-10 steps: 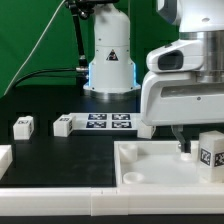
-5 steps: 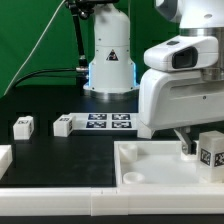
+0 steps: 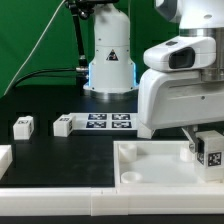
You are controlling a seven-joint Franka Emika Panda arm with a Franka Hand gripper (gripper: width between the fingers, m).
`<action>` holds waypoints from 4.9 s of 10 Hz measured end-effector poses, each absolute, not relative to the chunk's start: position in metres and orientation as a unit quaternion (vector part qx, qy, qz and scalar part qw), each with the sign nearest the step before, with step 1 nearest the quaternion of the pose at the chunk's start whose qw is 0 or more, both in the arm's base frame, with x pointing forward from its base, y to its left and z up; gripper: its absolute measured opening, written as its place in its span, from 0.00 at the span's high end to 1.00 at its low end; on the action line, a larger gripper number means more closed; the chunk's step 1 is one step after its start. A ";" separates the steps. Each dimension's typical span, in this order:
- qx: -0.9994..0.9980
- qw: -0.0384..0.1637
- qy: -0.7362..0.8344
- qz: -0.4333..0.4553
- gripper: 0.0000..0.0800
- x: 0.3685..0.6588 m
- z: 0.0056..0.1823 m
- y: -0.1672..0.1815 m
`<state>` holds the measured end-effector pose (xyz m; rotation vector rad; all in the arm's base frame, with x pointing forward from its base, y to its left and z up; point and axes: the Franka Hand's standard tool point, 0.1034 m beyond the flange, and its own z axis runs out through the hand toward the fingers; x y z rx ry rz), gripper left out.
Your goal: Assemble one leg
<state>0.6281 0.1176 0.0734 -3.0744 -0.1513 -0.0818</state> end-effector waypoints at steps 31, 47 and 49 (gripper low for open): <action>-0.997 0.013 -0.074 -0.021 0.64 0.629 0.072 0.109; -0.894 0.033 0.447 -0.008 0.36 0.627 0.070 0.121; -0.939 0.032 0.343 -0.011 0.23 0.626 0.069 0.125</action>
Offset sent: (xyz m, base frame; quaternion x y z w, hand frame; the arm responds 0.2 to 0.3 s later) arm 0.0012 0.0056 0.0048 -0.0074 -0.0169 0.3284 0.9444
